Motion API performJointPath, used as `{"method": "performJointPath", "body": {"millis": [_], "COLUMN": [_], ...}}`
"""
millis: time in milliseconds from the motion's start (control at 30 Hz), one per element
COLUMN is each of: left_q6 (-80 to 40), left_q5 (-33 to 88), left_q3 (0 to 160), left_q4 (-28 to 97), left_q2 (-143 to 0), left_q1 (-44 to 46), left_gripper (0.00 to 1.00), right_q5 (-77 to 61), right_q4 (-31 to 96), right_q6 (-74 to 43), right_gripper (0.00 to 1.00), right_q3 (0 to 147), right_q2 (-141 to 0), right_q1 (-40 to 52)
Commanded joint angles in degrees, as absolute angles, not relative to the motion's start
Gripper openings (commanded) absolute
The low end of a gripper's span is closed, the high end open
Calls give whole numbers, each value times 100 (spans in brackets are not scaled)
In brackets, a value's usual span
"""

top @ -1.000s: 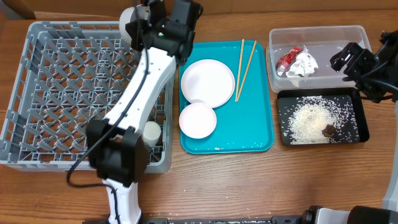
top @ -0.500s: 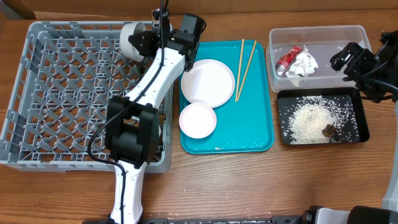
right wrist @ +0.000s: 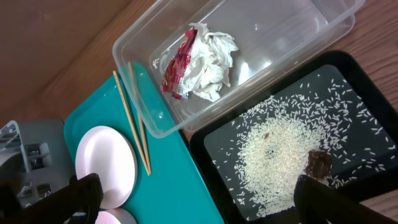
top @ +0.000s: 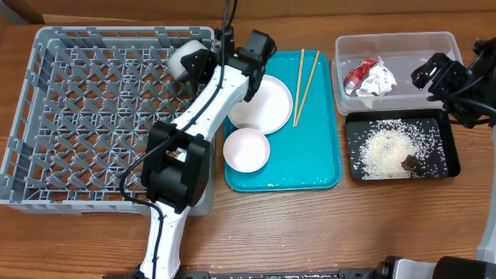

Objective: Sort waste into correct bins and load items into the dishwasher
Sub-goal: 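Set the white bowl in the rack, release, return to tray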

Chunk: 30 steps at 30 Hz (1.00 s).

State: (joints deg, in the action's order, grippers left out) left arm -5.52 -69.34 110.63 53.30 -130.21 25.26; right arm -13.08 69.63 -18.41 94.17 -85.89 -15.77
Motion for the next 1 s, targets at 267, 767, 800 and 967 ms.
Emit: {"method": "performJointPath", "body": {"millis": [267,767,800,967], "left_q6": [-596,-266,-75,1004], "left_q5": [-5736,-884,-591,34], "left_q3": [11222,12466,12462,11917], "left_q4": [5734,7813,7988,8235], "left_q2": [-12742,-11406,-11408,-11546], "left_q1": [2700,2777,2777,2777], "left_gripper": [70,80,80,79], "right_q5": [-1267,-1264,-1267,-1267], "right_q4": [6930,6930,6930,6930], "right_q6": [-1870,-1868,-1868,-1870], "right_gripper": [100,100,100,100], "right_q3": [9496,9496,9496,9496], "right_q2": [-8560,-8560,-8560,-8560], "right_q1": [-1592,-1592,-1592,-1592]}}
